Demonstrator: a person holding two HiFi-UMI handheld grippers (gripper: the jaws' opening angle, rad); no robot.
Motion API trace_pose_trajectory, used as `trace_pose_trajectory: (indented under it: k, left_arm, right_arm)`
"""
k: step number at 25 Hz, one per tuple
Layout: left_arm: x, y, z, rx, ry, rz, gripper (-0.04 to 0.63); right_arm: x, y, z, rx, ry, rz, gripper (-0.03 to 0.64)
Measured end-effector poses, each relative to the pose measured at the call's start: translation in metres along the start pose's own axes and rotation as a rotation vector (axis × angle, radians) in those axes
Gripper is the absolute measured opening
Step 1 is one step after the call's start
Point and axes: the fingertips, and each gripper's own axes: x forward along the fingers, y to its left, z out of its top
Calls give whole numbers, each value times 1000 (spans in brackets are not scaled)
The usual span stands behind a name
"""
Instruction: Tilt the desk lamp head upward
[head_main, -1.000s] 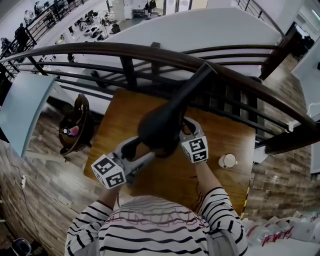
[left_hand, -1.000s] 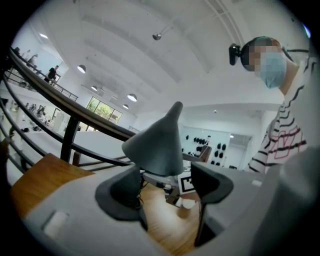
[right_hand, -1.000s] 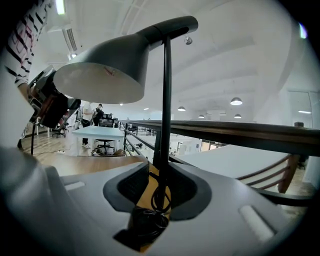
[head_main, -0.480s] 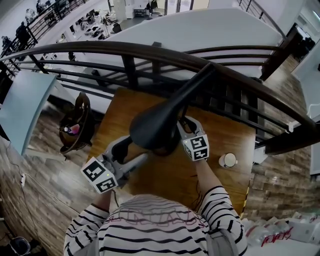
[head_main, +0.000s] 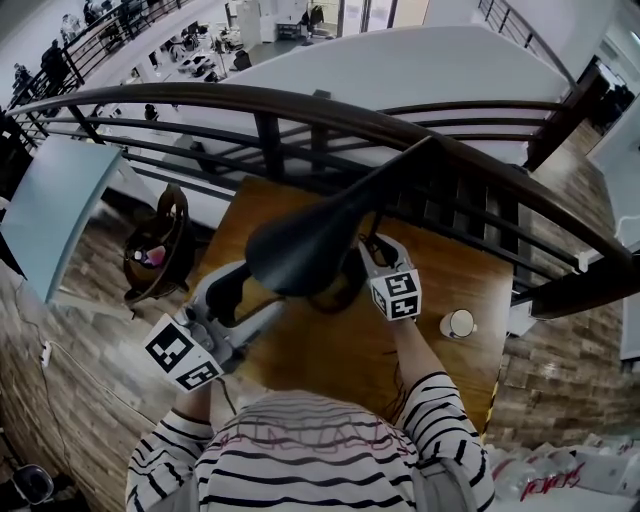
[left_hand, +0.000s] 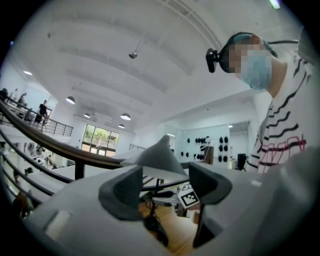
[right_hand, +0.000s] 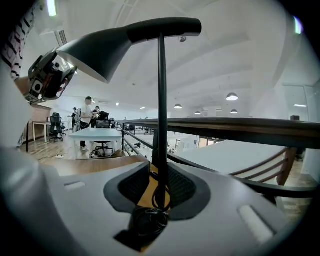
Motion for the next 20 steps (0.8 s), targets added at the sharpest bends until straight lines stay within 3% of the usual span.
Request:
trace_pose_trajectory:
  k: [6,20]
  left_arm:
    - [1,-14,21,81,3,8,284]
    - [7,-32,79,191,25,-34,270]
  right_arm:
    - [-9,-2,-4,6,5,-5,101]
    - [-15,3,-1,22,9,0,95]
